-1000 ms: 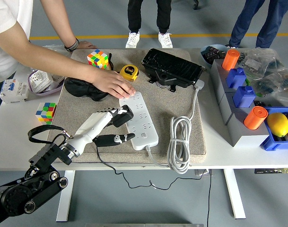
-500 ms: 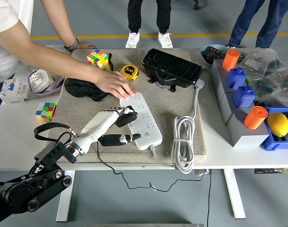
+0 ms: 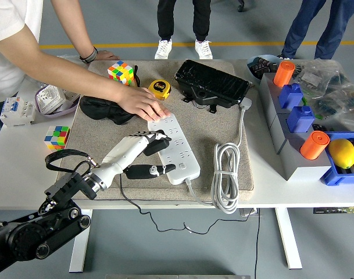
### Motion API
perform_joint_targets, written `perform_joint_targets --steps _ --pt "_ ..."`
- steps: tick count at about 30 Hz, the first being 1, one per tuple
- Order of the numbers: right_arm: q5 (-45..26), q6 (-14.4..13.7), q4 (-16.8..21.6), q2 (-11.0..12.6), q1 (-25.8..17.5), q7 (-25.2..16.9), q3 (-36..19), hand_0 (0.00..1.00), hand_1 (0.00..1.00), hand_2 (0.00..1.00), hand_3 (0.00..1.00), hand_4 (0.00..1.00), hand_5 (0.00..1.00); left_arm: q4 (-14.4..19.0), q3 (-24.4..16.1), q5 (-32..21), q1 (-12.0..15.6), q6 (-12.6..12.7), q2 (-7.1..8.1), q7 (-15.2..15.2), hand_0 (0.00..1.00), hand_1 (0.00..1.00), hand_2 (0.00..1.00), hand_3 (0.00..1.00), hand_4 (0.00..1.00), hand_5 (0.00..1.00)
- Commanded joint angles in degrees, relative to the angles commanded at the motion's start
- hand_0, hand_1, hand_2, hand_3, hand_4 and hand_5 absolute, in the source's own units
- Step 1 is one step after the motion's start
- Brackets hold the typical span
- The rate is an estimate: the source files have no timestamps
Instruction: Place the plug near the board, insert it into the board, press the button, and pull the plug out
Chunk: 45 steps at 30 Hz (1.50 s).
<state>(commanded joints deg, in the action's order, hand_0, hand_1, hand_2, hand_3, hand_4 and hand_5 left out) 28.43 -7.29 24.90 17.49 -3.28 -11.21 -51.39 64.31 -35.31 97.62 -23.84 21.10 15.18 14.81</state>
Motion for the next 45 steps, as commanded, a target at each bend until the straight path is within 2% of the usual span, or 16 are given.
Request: perform_joint_targets --steps 21,28,35,39,40,45 --pt "0.0 0.0 0.1 0.1 0.0 -0.1 0.0 0.604 0.608 0.561 0.546 0.753 0.232 0.7 0.6 0.1 -0.4 -0.4 -0.26 -0.3 0.791 0.826 0.821 0.762 0.931 0.852" --pt "0.1 0.0 0.1 0.1 0.1 -0.1 -0.1 0.605 0.608 0.561 0.545 0.753 0.232 2.1 -0.1 -0.8 -0.2 -0.2 0.0 0.1 0.791 0.825 0.826 0.762 0.932 0.851" --pt "0.2 0.0 0.1 0.1 -0.1 -0.1 -0.1 0.603 0.608 0.561 0.545 0.753 0.233 7.4 -1.6 -2.6 0.8 -0.6 1.26 -1.0 0.784 0.817 0.822 0.761 0.934 0.85" --pt "0.2 0.0 0.1 0.2 -0.2 -0.1 -0.1 0.603 0.608 0.561 0.545 0.753 0.233 11.5 -2.5 -3.3 1.3 -1.5 2.02 -3.0 0.784 0.817 0.822 0.761 0.934 0.85" --pt "0.2 0.0 0.1 0.2 -0.2 -0.1 -0.1 0.605 0.608 0.561 0.545 0.753 0.233 12.5 -2.7 -3.4 1.4 -1.8 2.17 -3.6 0.663 0.711 0.755 0.764 0.936 0.835" --pt "0.3 0.0 0.2 0.2 -0.1 -0.1 -0.3 0.605 0.608 0.561 0.545 0.753 0.233 18.5 -3.6 -4.5 1.9 -5.4 3.17 -9.6 0.663 0.711 0.755 0.764 0.936 0.835"
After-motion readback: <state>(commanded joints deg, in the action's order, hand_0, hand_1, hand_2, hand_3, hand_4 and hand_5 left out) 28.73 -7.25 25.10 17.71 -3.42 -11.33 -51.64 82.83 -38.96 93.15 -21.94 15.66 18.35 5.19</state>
